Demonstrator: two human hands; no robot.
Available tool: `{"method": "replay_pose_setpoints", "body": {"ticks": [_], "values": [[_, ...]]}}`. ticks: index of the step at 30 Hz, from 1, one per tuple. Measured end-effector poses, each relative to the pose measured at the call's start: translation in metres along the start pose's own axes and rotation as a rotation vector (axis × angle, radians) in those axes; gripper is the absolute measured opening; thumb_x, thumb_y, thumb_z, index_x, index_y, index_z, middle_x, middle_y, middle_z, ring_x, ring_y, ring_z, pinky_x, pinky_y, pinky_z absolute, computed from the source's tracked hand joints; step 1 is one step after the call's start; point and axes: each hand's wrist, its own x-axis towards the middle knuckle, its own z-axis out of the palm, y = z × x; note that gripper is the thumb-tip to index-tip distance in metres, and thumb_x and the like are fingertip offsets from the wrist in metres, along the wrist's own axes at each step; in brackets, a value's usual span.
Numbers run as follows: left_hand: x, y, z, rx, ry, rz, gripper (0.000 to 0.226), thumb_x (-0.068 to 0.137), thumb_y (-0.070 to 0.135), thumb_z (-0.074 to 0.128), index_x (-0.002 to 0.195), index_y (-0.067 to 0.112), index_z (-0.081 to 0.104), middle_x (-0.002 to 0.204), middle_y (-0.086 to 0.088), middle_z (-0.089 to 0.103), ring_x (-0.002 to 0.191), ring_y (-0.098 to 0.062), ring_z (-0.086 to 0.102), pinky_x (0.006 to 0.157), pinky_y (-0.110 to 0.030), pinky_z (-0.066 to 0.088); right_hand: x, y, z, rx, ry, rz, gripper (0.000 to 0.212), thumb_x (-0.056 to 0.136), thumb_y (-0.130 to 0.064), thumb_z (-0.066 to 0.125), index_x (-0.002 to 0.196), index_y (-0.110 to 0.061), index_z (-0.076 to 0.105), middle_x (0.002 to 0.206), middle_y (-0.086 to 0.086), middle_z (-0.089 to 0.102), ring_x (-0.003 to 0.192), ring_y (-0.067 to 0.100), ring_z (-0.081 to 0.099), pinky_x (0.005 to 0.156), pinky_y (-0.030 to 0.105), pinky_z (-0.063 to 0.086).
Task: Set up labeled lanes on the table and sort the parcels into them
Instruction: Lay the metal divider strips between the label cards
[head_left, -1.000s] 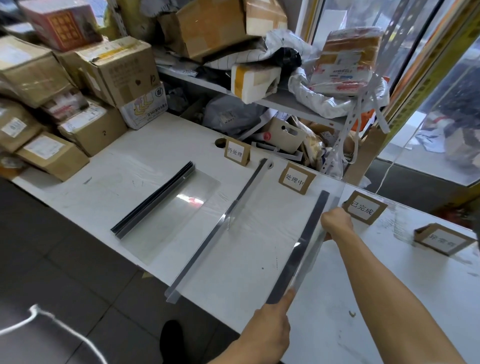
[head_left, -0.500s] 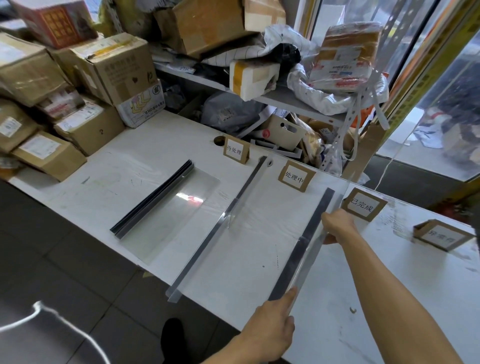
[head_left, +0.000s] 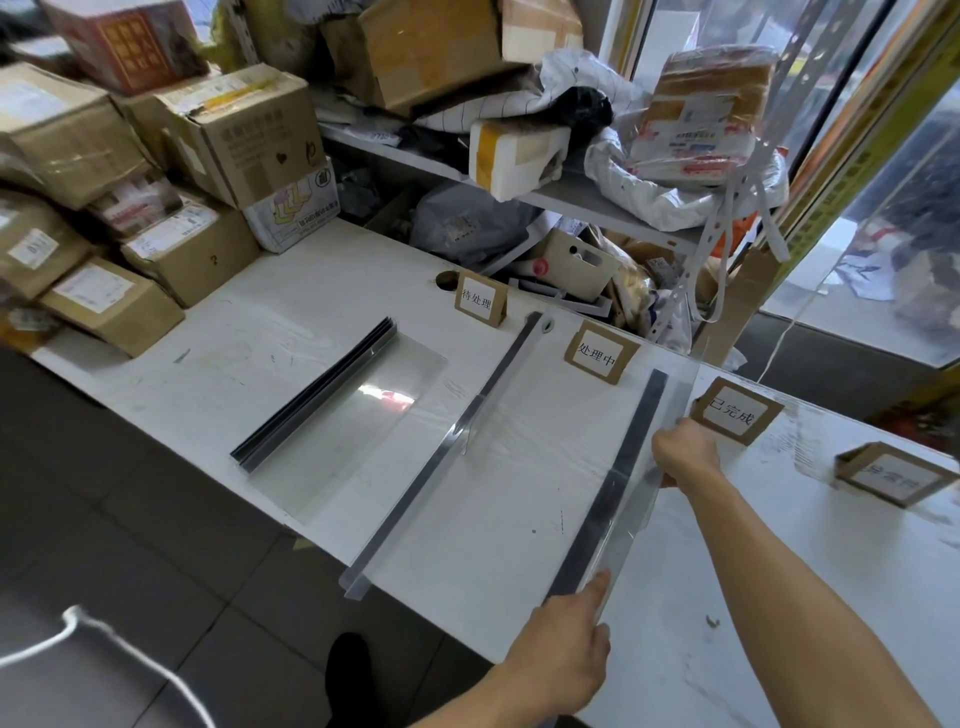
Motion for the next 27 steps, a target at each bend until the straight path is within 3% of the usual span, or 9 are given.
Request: {"method": "replay_pose_setpoints", "body": {"ticks": [5,12,18,21,24,27], "values": [[-0.001,-0.001,-0.001,-0.012,0.005,-0.010,0.058,0.108,0.032,0.041,0.161,0.033,0.016,0.144,-0.009,0.055,0.125,-0.030,0.056,0.107,-0.034,0.042,-0.003,0.002,0.002,0.037,-0.013,0.029,0.010,0.107,-0.012,0.051,0.114,-0.005,0.053,0.109,0.020,0.062,0.084,0.033,0.065,0.063,0.036,0.054],[-0.002,0.001,-0.005,-0.018,-0.051,-0.029,0.059,0.108,0.032,0.041,0.161,0.033,0.015,0.147,-0.006,0.052,0.128,-0.028,0.055,0.110,-0.034,0.041,-0.008,-0.002,0.003,0.049,-0.017,0.034,0.014,0.107,-0.015,0.049,0.114,-0.004,0.054,0.102,0.019,0.061,0.088,0.034,0.066,0.075,0.041,0.060],[-0.001,-0.006,-0.008,-0.023,-0.101,-0.040,0.070,0.101,0.055,0.045,0.161,0.036,0.012,0.157,0.001,0.042,0.138,-0.025,0.046,0.116,-0.035,0.036,-0.019,0.003,0.002,0.081,-0.041,0.023,0.023,0.107,-0.025,0.051,0.120,-0.007,0.051,0.108,0.019,0.063,0.090,0.035,0.068,0.083,0.046,0.063],[-0.013,-0.007,-0.028,-0.152,0.054,0.055,0.058,0.100,0.057,0.045,0.153,0.035,0.036,0.144,0.009,0.055,0.127,-0.014,0.056,0.109,-0.031,0.044,-0.028,0.008,0.001,0.109,-0.013,0.001,0.029,0.106,-0.034,0.052,0.122,-0.010,0.050,0.111,0.018,0.062,0.088,0.033,0.068,0.084,0.049,0.063],[-0.026,-0.024,-0.074,-0.321,0.372,0.134,0.029,0.103,0.041,0.051,0.127,0.032,0.066,0.112,0.016,0.072,0.099,0.000,0.067,0.089,-0.028,0.056,-0.045,0.014,-0.001,0.091,0.053,-0.031,0.041,0.106,-0.043,0.051,0.133,-0.013,0.047,0.119,0.015,0.062,0.089,0.033,0.069,0.084,0.051,0.062],[-0.034,-0.063,-0.144,-0.413,0.740,0.132,0.017,0.104,0.029,0.053,0.103,0.034,0.069,0.087,0.016,0.073,0.084,-0.003,0.070,0.074,-0.023,0.056,-0.072,0.014,-0.003,0.040,0.171,-0.032,0.053,0.105,-0.047,0.050,0.148,-0.017,0.041,0.136,0.016,0.060,0.111,0.041,0.065,0.096,0.059,0.056]]}}
